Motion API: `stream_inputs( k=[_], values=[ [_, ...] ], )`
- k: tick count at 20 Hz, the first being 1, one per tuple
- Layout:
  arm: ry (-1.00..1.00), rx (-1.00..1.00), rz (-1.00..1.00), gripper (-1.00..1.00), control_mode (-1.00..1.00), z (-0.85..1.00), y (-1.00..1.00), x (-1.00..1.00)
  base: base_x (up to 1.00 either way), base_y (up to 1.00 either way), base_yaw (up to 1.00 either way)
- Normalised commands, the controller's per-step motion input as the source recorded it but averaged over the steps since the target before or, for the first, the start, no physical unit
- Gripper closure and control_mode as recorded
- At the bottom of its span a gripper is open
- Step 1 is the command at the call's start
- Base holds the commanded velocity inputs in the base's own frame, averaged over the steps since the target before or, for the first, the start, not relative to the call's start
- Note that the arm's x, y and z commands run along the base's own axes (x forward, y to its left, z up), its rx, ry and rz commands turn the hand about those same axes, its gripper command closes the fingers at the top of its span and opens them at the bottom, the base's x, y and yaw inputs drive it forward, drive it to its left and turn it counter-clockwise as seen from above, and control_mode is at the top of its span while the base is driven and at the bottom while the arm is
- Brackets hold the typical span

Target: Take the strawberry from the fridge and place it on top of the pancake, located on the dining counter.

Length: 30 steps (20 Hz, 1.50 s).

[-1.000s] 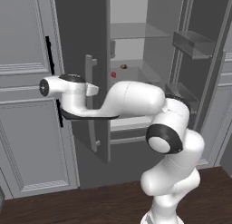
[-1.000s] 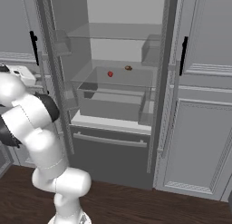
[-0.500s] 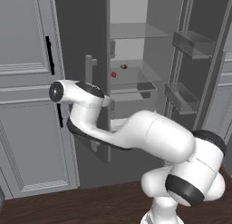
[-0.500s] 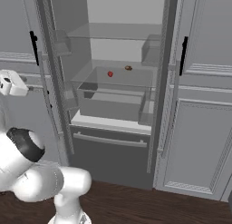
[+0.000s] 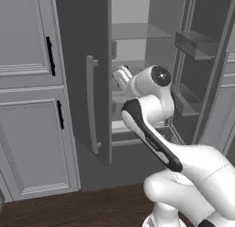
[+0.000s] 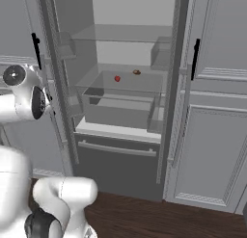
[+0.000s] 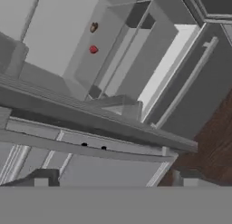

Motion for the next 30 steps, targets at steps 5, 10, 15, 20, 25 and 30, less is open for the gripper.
stream_inputs(
  k=[5, 10, 15, 20, 25, 30],
  values=[
    [0.47, 1.00, 0.16, -1.00, -1.00, 0.07, -0.39, 0.25, 0.00, 0.00, 0.00],
    [0.59, 0.97, 0.26, -1.00, -1.00, 0.00, 0.00, 0.53, 0.00, 0.00, 0.00],
    [0.73, 0.61, 0.16, -1.00, -1.00, 0.22, -0.11, 0.47, 0.00, 0.00, 0.00],
    [0.43, 0.38, 0.12, -1.00, -1.00, 0.16, -0.23, 0.47, 0.00, 0.00, 0.00],
    [0.06, 0.00, 0.18, -1.00, -1.00, 0.02, 0.08, 0.58, 0.00, 0.00, 0.00],
    [0.02, -0.02, 0.20, -1.00, -1.00, 0.00, 0.12, 0.67, 0.00, 0.00, 0.00]
  ],
)
